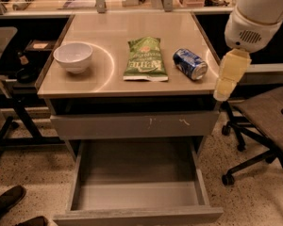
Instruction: Place pepsi can into middle drawer
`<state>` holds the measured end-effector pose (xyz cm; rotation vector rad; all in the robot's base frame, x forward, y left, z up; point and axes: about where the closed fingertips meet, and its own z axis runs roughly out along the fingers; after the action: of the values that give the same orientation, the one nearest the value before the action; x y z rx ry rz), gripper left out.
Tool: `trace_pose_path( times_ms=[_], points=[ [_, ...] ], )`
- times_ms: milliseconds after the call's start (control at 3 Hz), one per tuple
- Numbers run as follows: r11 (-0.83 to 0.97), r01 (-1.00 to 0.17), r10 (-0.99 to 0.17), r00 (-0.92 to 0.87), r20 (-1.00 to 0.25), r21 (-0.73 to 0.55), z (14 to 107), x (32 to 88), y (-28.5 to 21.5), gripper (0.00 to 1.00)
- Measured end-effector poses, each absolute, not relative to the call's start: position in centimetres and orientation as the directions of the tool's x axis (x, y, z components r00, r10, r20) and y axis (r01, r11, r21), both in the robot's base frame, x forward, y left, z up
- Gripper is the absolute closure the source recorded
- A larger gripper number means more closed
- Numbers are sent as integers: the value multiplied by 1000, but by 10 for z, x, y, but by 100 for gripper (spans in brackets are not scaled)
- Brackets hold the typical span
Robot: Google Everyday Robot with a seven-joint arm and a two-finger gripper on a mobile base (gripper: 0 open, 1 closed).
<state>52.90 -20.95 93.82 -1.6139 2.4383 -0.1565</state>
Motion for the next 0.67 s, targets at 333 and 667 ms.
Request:
trace_pose_path(
  times_ms=[333,667],
  points=[
    [392,-895,-919,-374,-123,-213,938,532,-208,0],
    [426,-880,-905,-409,-122,-212,930,547,-206,0]
  ],
)
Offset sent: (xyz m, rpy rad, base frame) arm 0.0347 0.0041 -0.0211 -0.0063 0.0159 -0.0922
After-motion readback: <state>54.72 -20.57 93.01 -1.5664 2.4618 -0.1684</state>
